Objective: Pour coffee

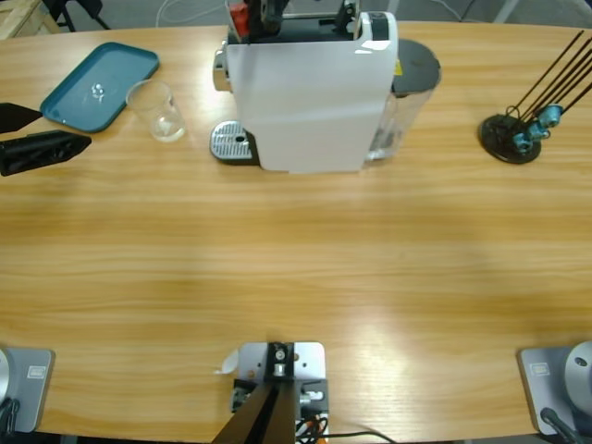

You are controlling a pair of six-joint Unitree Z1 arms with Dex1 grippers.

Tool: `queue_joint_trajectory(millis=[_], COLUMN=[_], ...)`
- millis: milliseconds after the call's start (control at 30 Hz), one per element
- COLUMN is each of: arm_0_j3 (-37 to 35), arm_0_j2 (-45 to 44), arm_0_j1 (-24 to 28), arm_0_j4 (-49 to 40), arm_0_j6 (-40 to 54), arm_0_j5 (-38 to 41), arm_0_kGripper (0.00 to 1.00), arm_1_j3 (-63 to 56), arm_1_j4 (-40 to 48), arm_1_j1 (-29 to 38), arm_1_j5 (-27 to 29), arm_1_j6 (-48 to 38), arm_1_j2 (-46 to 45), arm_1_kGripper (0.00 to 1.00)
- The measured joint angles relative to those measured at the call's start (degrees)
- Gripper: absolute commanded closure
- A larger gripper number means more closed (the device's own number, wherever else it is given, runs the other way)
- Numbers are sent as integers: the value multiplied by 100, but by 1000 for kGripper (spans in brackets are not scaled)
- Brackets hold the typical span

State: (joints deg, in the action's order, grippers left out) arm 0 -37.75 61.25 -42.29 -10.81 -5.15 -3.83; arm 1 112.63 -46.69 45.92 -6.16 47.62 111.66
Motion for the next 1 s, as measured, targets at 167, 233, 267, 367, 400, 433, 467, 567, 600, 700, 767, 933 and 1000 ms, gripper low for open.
queue_joint_trajectory(millis=[167,233,267,367,400,433,467,567,600,700,767,933,1000], arm_0_j3=[0,0,0,0,0,0,0,0,0,0,0,0,0], arm_0_j2=[0,0,0,0,0,0,0,0,0,0,0,0,0], arm_0_j1=[0,0,0,0,0,0,0,0,0,0,0,0,0], arm_0_j4=[0,0,0,1,1,1,1,2,2,2,2,2,2], arm_0_j6=[38,52,56,59,59,59,59,59,59,59,60,86,91], arm_0_j5=[0,0,0,0,0,0,0,0,0,0,0,0,0], arm_0_kGripper=[69,69,69,69,69,69,69,69,69,69,69,69,69], arm_1_j3=[67,99,107,107,107,107,107,106,104,72,45,-24,-24], arm_1_j4=[0,0,0,0,0,0,0,0,0,0,0,0,0], arm_1_j1=[0,-1,-1,-1,-1,-1,-1,-1,-1,-1,-1,-1,-1], arm_1_j5=[295,358,372,380,380,380,380,381,381,421,453,472,472], arm_1_j6=[-106,-153,-176,-231,-249,-261,-272,-307,-319,-373,-382,-387,-400], arm_1_j2=[55,84,94,107,108,108,108,108,108,108,108,108,108], arm_1_kGripper=[1000,1000,1000,1000,1000,1000,1000,1000,1000,1000,1000,1000,1000])
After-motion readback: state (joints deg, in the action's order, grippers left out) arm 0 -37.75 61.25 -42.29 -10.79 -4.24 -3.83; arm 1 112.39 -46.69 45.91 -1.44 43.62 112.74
